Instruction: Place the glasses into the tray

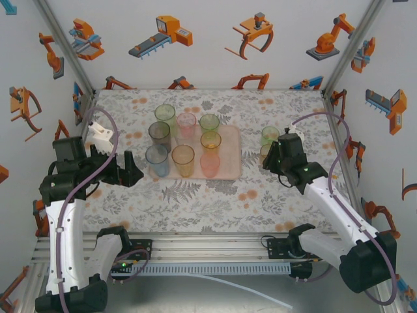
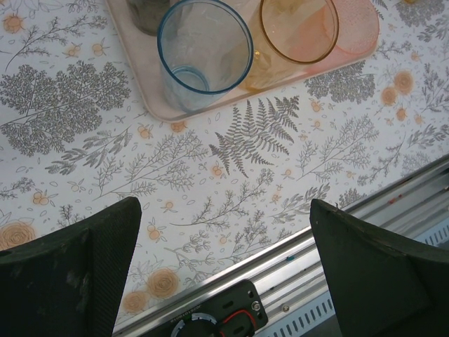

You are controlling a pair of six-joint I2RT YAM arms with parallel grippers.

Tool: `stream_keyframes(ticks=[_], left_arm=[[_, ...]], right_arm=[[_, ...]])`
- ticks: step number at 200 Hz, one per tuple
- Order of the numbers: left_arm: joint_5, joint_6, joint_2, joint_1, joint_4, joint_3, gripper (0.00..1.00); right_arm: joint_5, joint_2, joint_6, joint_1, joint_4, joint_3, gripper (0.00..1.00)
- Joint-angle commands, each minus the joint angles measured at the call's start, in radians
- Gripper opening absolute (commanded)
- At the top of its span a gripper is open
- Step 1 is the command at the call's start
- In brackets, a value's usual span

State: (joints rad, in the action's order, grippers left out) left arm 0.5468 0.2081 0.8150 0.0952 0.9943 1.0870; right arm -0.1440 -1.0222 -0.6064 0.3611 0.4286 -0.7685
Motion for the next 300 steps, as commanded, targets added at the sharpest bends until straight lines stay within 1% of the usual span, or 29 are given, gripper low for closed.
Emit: stream_keyframes(ticks=[1,36,85,121,176,222,241,265,300], left_arm=[[0.024,0.010,0.000,0.008,-0.002,-0.012,0.99],[0.030,0.005,0.013,0.008,-0.007,-0.008,1.00],[0.032,0.001,0.016,0.009,-0.010,-0.012,0.97],[0.076,0.002,0.014,0.011,0.001,-0.014,0.97],[0.084,-0.001,0.014,0.014,0.002,-0.013,0.97],[0.084,-0.003,0.012,0.015,0.002,-0.007,0.97],[0.087,-0.003,0.011,0.015,0.002,-0.007,0.97],[0.091,-0.003,0.013,0.015,0.001,-0.004,0.97],[0.089,-0.004,0.012,0.015,-0.002,-0.007,0.97]], right_arm=[[-0.017,-0.010,-0.001,-0.007,-0.024,-0.009,0.43],[-0.019,-0.021,0.008,-0.008,-0.023,-0.016,0.43],[-0.033,-0.023,0.023,-0.010,-0.016,-0.027,0.43],[-0.023,-0.044,0.033,-0.015,-0.007,-0.050,0.44],[-0.038,-0.048,0.072,-0.019,0.082,-0.108,0.44],[-0.034,-0.065,0.086,-0.025,0.117,-0.136,0.45],[-0.037,-0.094,0.103,-0.025,0.140,-0.167,0.45],[-0.040,-0.159,0.134,-0.026,0.206,-0.246,0.46],[-0.082,-0.210,0.161,-0.035,0.232,-0.302,0.47]])
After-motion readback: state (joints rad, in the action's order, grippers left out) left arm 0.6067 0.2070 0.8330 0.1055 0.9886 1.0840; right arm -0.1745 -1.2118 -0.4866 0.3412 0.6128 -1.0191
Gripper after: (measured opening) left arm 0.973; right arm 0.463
